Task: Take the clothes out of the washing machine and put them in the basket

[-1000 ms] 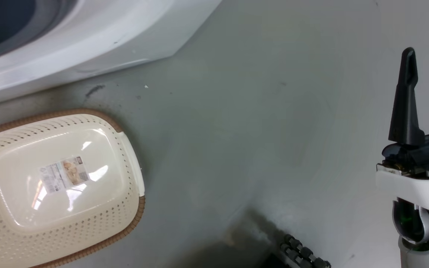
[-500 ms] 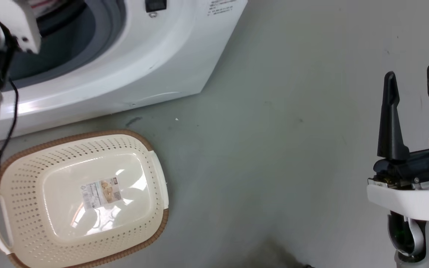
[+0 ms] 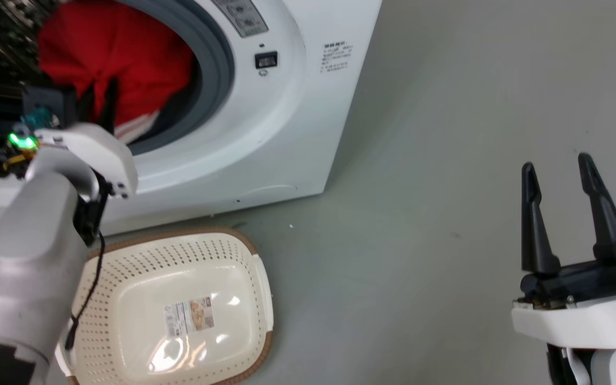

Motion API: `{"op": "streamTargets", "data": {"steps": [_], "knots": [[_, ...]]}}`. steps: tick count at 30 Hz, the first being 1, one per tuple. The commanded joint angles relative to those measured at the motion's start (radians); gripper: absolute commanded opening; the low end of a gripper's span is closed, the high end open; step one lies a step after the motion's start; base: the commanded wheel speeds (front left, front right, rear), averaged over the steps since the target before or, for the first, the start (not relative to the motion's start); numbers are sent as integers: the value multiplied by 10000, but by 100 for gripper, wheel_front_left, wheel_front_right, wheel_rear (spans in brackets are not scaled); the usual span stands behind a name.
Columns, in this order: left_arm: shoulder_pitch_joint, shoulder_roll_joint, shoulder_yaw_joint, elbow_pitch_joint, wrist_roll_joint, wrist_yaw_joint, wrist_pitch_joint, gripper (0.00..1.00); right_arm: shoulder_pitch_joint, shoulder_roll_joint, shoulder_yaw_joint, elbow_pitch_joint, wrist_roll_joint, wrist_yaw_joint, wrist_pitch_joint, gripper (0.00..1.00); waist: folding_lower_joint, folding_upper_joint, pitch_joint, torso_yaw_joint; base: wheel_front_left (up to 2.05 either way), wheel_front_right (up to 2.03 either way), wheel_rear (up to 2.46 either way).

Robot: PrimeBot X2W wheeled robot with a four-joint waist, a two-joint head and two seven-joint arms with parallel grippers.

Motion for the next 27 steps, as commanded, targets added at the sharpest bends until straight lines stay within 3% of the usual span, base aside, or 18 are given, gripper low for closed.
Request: {"op": "streamTargets", "data": {"steps": [1, 13, 27], "knots": [[356, -41, 34, -172, -28, 80, -61, 0, 175, -4, -16, 59, -74, -7, -21, 100, 2, 0, -576, 292, 0, 0, 0], [4183, -153, 829, -3755, 312, 1295, -80, 0, 1393, -4, -60, 412, -401, -7, -21, 100, 2, 0, -2319, 724, 0, 0, 0], [7520, -73, 390, -6463, 305, 2139, 232, 0, 2313, -4, -144, 579, -547, -7, -21, 100, 2, 0, -3499, 1182, 0, 0, 0]]}}
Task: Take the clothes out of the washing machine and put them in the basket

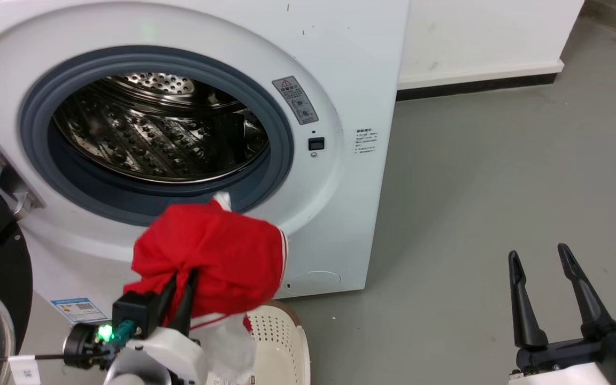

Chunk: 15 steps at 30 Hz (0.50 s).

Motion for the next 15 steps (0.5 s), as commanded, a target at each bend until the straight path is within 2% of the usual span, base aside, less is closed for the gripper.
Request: {"op": "streamTargets", "data": {"steps": [1, 10, 15], "knots": [[192, -16, -11, -144, -53, 84, 6, 0, 118, 1, -15, 15, -36, -7, -21, 100, 3, -1, -67, 89, 0, 0, 0], [982, -195, -162, 116, -465, -8, 28, 0, -56, 1, 142, 35, -54, -7, -21, 100, 3, -1, 51, 36, 0, 0, 0], [780, -327, -140, 745, -615, -210, -45, 0, -381, 1, 258, -96, -44, -7, -21, 100, 3, -1, 617, -173, 0, 0, 0]]}}
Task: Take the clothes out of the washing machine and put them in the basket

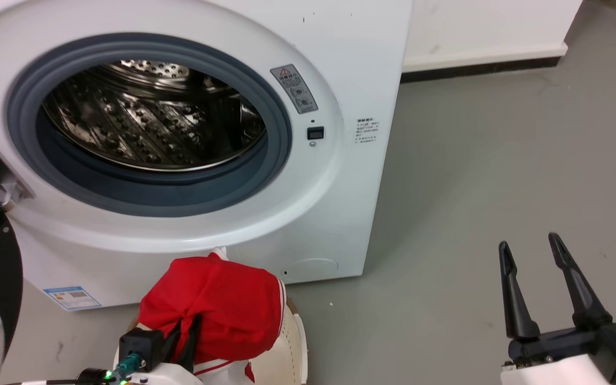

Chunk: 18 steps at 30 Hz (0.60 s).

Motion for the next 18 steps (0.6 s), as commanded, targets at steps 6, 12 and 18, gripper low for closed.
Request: {"op": "streamTargets", "data": {"steps": [6, 12, 18], "knots": [[-704, -259, 146, 1209, -228, -439, -185, 0, -740, 1, 131, -145, 89, -7, -21, 100, 0, 0, 1163, -394, 0, 0, 0], [-1461, -448, 279, 2605, -287, -867, -290, 0, -1328, 1, 210, -259, 210, -7, -21, 100, 0, 0, 2257, -635, 0, 0, 0], [-2220, -604, 322, 3934, -253, -1197, -307, 0, -1823, 1, 247, -365, 339, -7, -21, 100, 0, 0, 3197, -815, 0, 0, 0]]}}
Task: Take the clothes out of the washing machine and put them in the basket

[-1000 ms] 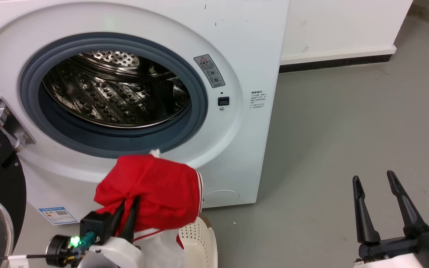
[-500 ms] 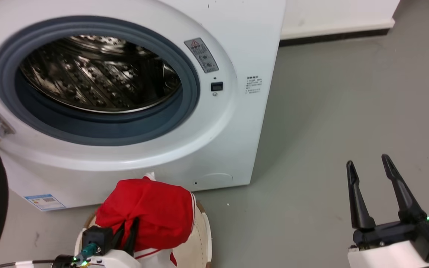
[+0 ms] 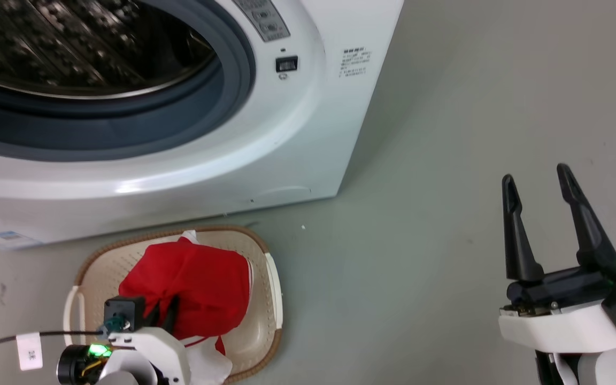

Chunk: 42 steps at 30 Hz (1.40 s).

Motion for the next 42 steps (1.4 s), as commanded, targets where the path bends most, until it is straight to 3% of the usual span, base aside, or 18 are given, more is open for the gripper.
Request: {"op": "streamTargets", "data": {"steps": [1, 10, 19, 33, 34, 35, 42], "knots": [[-228, -13, 30, 62, 34, -29, -55, 0, -165, 1, 8, -45, 74, -7, -21, 100, -2, 0, 578, -195, 0, 0, 0], [-1845, -257, 13, 2263, 223, -499, -79, 0, -964, 3, -55, -203, 246, -7, -21, 100, -2, 0, 2046, -398, 0, 0, 0], [-3204, -395, 55, 4237, 85, -621, 2, 0, -1680, 3, -44, -359, 451, -7, -21, 100, -2, 0, 3250, -559, 0, 0, 0], [-4183, -375, -135, 4888, 276, -419, -59, 0, -2096, 2, 97, -423, 584, -7, -21, 100, -2, 0, 4227, -620, 0, 0, 0], [-4197, -410, -117, 4913, 222, -431, -11, 23, -2101, 2, 98, -399, 570, -7, -21, 100, -2, 0, 4217, -613, 0, 0, 0], [-4222, -419, -167, 4924, 278, -384, -18, 100, -2102, 2, 110, -360, 531, -7, -21, 100, -2, 0, 4179, -605, 0, 0, 0], [-3770, -599, -151, 4950, 253, -351, -75, 100, -1752, 3, 106, -140, 417, -7, -21, 100, -2, 0, 3388, -528, 0, 0, 0]]}}
